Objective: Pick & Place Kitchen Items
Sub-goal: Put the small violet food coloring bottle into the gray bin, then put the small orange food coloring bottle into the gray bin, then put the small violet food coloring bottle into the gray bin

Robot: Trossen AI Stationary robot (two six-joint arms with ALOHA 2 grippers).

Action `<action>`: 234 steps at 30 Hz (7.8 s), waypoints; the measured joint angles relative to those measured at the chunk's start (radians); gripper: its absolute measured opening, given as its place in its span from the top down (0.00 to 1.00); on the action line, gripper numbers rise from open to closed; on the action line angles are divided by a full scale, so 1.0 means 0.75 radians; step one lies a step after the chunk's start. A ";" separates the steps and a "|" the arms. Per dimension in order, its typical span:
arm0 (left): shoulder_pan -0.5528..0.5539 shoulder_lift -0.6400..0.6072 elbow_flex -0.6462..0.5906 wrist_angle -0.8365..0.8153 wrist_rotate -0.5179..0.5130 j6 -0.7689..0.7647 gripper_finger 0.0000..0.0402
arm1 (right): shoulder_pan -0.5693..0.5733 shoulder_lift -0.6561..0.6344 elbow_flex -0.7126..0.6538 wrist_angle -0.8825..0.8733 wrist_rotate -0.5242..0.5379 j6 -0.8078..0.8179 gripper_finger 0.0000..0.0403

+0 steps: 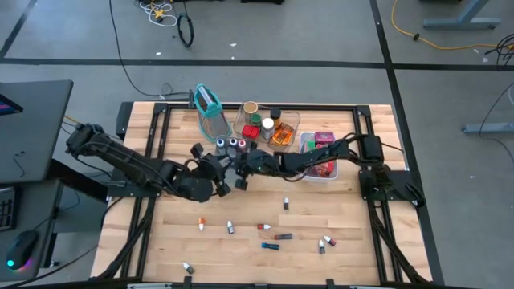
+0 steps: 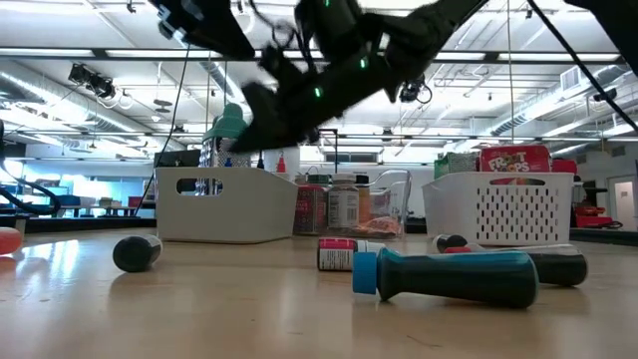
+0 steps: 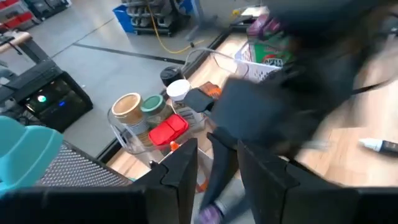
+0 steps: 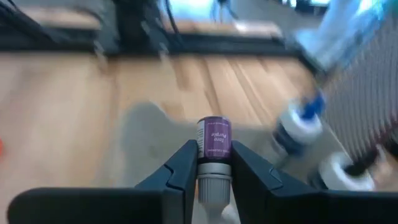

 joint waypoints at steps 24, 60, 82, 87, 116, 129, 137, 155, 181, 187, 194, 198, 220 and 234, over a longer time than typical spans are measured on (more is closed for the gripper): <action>-0.001 -0.003 0.004 -0.067 0.062 -0.084 0.69 | -0.020 -0.119 -0.050 -0.124 -0.047 -0.083 0.49; -0.297 0.168 0.164 -0.423 0.504 -0.924 0.98 | 0.197 -1.094 -0.574 -0.649 0.414 0.005 0.56; -0.333 0.169 0.159 -0.762 0.995 -1.521 0.97 | 0.165 -1.277 -0.677 -0.450 0.426 -0.114 0.56; -0.308 0.169 0.159 -0.761 1.089 -1.555 0.94 | 0.165 -1.277 -0.677 -0.441 0.397 -0.124 0.56; -0.316 0.599 0.106 -0.576 1.285 -1.969 0.41 | 0.165 -1.277 -0.677 -0.532 0.396 -0.071 0.56; -0.319 0.672 0.102 -0.508 1.202 -1.930 0.61 | 0.165 -1.276 -0.677 -0.527 0.398 -0.072 0.56; -0.312 0.672 0.097 -0.526 1.007 -1.939 0.81 | 0.165 -1.276 -0.677 -0.521 0.399 -0.077 0.56; -0.104 0.383 0.174 -0.703 0.332 -1.514 0.81 | 0.165 -1.276 -0.677 -0.497 0.399 -0.122 0.56; 0.558 0.428 0.097 -0.441 0.731 -0.588 0.68 | 0.139 -1.276 -0.677 -0.543 0.267 -0.101 0.56; 0.557 0.428 0.098 -0.448 0.770 -0.545 0.68 | 0.139 -1.276 -0.677 -0.540 0.222 -0.116 0.56; 0.510 0.404 0.194 -0.578 0.803 -0.479 0.78 | 0.139 -1.276 -0.677 -0.539 0.223 -0.126 0.56; 0.424 0.352 0.303 -0.705 0.749 -0.573 0.82 | 0.139 -1.276 -0.677 -0.539 0.223 -0.110 0.56; -0.157 0.376 0.399 -0.599 0.795 -1.344 0.64 | 0.139 -1.276 -0.677 -0.569 0.224 -0.071 0.56; -0.154 0.694 0.400 -0.497 1.158 -1.738 0.54 | 0.139 -1.277 -0.677 -0.578 0.224 -0.077 0.56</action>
